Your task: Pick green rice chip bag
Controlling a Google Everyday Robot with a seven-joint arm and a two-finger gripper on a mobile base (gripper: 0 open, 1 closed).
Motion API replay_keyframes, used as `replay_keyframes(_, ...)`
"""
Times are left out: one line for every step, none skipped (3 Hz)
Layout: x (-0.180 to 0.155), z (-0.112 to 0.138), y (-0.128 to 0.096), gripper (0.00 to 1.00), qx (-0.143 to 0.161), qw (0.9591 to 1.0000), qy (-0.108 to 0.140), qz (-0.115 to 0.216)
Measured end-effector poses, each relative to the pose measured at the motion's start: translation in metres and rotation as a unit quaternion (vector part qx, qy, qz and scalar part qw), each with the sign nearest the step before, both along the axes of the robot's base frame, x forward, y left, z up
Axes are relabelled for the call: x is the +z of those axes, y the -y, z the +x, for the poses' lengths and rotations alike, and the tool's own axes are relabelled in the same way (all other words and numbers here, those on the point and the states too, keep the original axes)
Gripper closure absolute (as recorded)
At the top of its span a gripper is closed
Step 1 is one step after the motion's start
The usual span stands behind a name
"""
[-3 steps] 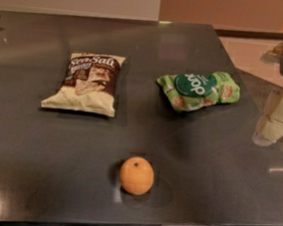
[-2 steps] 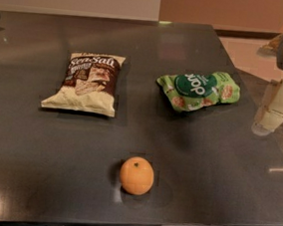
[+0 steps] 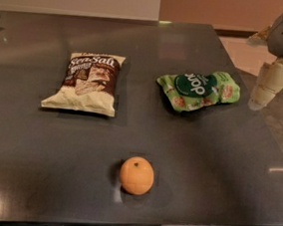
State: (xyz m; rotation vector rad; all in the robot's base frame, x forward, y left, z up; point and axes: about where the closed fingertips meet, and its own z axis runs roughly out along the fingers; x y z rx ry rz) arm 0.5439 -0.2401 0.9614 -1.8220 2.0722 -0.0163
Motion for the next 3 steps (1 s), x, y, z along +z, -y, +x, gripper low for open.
replay_keyframes(-0.018, 0.036, -0.005, 0.0, 0.032, 0.9995, -0.005, 0.005)
replay_keyframes(-0.043, 0.063, -0.011, 0.0, 0.055, 0.9983, -0.019, -0.005)
replay_keyframes(-0.065, 0.077, -0.014, 0.0, 0.068, 0.9969, -0.038, -0.012)
